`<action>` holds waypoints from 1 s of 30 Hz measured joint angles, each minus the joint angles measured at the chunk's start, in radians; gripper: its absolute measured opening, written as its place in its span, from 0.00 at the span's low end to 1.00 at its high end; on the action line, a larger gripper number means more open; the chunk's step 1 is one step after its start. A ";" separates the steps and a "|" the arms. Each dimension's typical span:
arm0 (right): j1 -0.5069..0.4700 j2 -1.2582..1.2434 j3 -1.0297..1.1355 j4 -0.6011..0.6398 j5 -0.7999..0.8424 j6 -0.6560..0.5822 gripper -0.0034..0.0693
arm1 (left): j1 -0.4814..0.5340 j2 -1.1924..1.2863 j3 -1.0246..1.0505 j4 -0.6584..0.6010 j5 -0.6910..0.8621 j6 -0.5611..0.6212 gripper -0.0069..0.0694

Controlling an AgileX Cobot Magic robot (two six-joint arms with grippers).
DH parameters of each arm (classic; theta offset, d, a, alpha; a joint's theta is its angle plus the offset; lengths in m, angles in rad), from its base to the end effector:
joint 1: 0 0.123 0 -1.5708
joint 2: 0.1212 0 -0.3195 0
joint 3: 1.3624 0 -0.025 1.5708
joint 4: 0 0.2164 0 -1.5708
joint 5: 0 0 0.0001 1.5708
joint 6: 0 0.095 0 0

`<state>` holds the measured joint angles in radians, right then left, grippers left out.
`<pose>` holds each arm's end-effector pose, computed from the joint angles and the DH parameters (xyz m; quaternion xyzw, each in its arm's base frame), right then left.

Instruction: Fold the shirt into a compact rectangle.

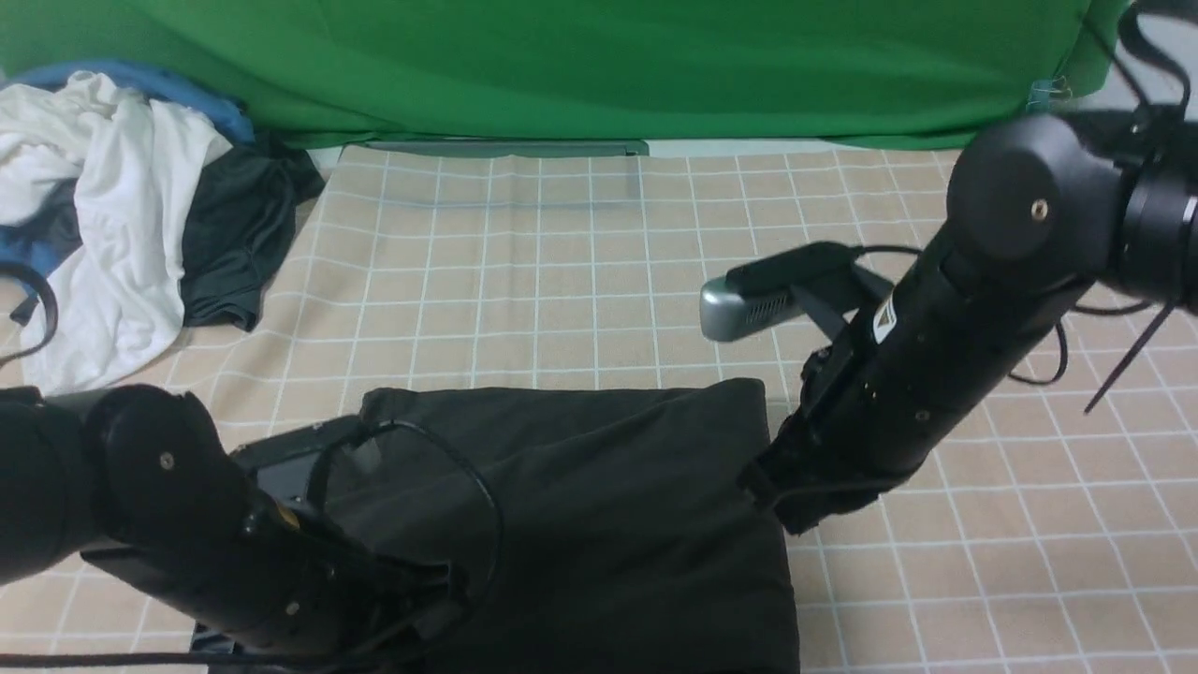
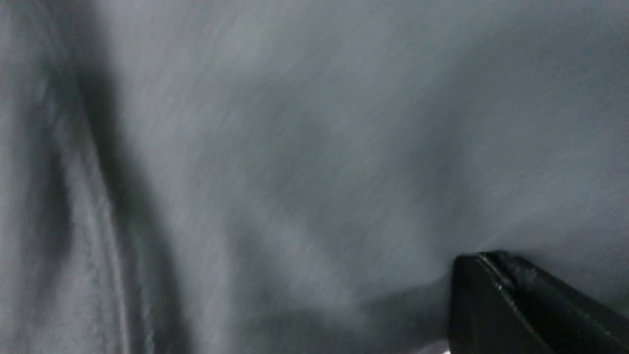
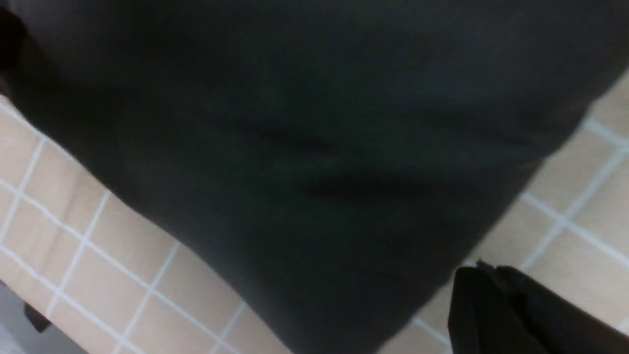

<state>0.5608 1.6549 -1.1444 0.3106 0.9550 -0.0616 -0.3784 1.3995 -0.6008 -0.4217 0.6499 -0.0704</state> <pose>0.2349 0.1756 0.2798 -0.2280 0.9597 0.1536 0.0588 0.1652 -0.0910 0.2306 -0.0015 0.9844 -0.1625 0.0677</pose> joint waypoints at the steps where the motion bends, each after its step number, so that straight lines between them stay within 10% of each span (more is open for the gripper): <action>1: 0.001 0.000 0.014 0.010 -0.017 -0.009 0.09 | 0.000 -0.007 0.005 -0.001 0.000 0.000 0.09; 30: 0.139 0.098 0.183 0.108 -0.112 -0.055 0.09 | 0.000 -0.037 0.071 -0.181 -0.072 0.121 0.09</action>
<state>0.6997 1.7531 -0.9614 0.4181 0.8427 -0.1161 -0.3784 1.3629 -0.5298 -0.6029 0.5783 0.0510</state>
